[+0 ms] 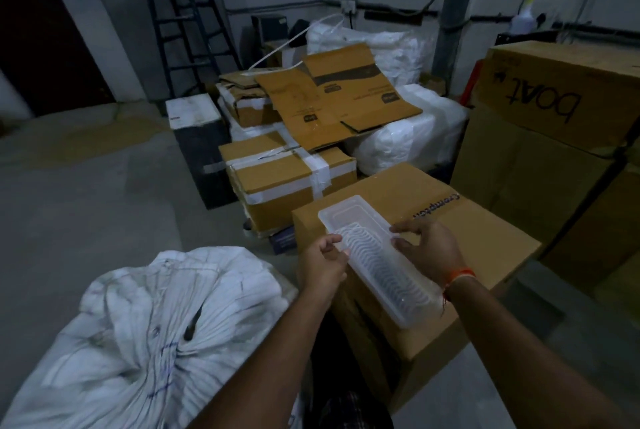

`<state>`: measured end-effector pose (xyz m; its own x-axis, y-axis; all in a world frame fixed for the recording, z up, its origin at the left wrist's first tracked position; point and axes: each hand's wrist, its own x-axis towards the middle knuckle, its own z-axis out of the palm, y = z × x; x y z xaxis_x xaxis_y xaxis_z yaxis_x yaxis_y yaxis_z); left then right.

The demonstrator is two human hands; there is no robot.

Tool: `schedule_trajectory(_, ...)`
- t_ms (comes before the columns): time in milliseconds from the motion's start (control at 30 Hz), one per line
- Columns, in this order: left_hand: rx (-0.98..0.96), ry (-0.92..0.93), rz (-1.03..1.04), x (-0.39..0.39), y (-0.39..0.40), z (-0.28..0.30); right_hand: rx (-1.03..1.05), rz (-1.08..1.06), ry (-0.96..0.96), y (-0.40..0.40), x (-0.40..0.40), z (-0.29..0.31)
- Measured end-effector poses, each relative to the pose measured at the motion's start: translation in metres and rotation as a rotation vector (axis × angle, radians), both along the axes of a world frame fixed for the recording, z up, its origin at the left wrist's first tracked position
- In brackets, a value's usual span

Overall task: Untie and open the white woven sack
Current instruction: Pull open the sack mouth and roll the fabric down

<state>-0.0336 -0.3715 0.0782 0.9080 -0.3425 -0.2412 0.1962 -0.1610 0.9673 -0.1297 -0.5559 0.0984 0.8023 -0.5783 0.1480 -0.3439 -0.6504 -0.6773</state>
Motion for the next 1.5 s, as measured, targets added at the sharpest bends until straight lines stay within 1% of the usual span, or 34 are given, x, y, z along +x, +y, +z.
schedule_trajectory(67, -0.005, -0.035, 0.007, -0.001, 0.024, 0.002, -0.012, 0.002, -0.131, 0.022, -0.003, 0.008)
schedule_trajectory(133, 0.012, -0.087, 0.043, -0.003, 0.057, 0.003, 0.027, 0.069, -0.187, 0.05, -0.004, 0.011)
schedule_trajectory(267, 0.068, -0.169, 0.172, -0.011, 0.139, 0.0, 0.304, 0.16, -0.249, 0.125, 0.006, 0.005)
schedule_trajectory(300, 0.069, -0.169, 0.204, -0.014, 0.16, -0.001, 0.35, 0.19, -0.253, 0.143, 0.01, 0.001)
schedule_trajectory(400, 0.098, -0.187, 0.289, -0.021, 0.216, -0.003, 0.384, 0.334, -0.2, 0.194, 0.024, -0.012)
schedule_trajectory(467, 0.101, -0.193, 0.347, -0.024, 0.245, -0.003, 0.416, 0.386, -0.175, 0.223, 0.029, -0.016)
schedule_trajectory(567, 0.118, -0.22, 0.415, -0.027, 0.28, -0.003, 0.379, 0.452, -0.147, 0.262, 0.036, -0.02)
schedule_trajectory(633, 0.125, -0.232, 0.44, -0.028, 0.297, -0.003, 0.39, 0.469, -0.148, 0.284, 0.04, -0.019)
schedule_trajectory(900, 0.182, -0.249, 0.481, -0.007, 0.334, -0.009, 0.382, 0.451, -0.171, 0.341, 0.069, -0.026)
schedule_trajectory(1133, 0.157, -0.224, 0.519, 0.027, 0.345, -0.025, 0.343, 0.383, -0.258, 0.369, 0.129, -0.05)
schedule_trajectory(1200, 0.153, -0.217, 0.535, 0.034, 0.346, -0.031, 0.328, 0.38, -0.245, 0.377, 0.147, -0.059)
schedule_trajectory(1333, 0.104, -0.167, 0.563, 0.042, 0.349, -0.045, 0.39, 0.384, -0.195, 0.391, 0.177, -0.074)
schedule_trajectory(1500, 0.046, -0.172, 0.662, 0.047, 0.359, -0.046, 0.259, 0.361, -0.271, 0.392, 0.188, -0.079)
